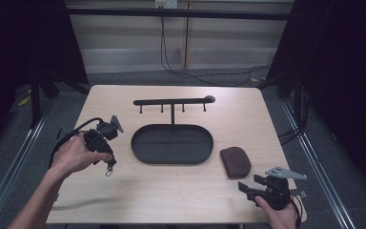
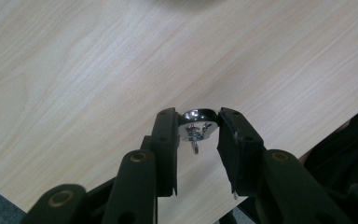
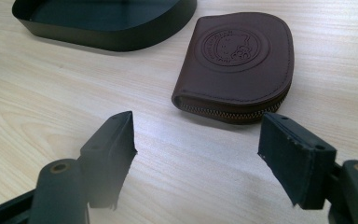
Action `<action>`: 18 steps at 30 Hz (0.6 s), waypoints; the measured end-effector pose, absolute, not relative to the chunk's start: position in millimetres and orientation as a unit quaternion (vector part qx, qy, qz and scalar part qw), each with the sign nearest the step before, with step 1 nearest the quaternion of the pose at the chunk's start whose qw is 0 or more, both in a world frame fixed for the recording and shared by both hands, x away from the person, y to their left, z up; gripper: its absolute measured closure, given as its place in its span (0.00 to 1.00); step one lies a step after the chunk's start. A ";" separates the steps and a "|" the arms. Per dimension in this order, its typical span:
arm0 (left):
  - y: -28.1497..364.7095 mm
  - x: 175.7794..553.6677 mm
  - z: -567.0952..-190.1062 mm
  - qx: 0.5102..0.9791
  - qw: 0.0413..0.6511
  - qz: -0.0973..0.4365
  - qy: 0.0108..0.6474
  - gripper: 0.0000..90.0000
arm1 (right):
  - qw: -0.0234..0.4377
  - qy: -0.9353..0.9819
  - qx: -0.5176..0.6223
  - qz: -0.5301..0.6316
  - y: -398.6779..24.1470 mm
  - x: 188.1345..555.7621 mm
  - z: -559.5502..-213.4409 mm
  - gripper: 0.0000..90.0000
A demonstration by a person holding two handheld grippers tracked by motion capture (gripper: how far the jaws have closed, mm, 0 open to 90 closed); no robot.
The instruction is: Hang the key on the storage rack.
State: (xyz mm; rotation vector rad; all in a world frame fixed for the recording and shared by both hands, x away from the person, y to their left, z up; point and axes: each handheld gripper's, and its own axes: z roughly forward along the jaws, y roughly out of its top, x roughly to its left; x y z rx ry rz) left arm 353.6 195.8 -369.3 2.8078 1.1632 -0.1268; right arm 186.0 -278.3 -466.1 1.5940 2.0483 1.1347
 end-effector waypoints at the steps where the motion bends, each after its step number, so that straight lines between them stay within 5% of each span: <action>1: 196.0 354.1 -367.7 0.922 0.050 -0.040 0.383 0.76 | 0.153 0.714 0.557 0.395 -278.1 186.0 -466.0 0.30; 18: 189.7 362.7 -336.5 0.922 0.060 -0.036 0.382 0.76 | 0.153 0.715 0.556 0.396 -278.0 186.2 -466.1 0.30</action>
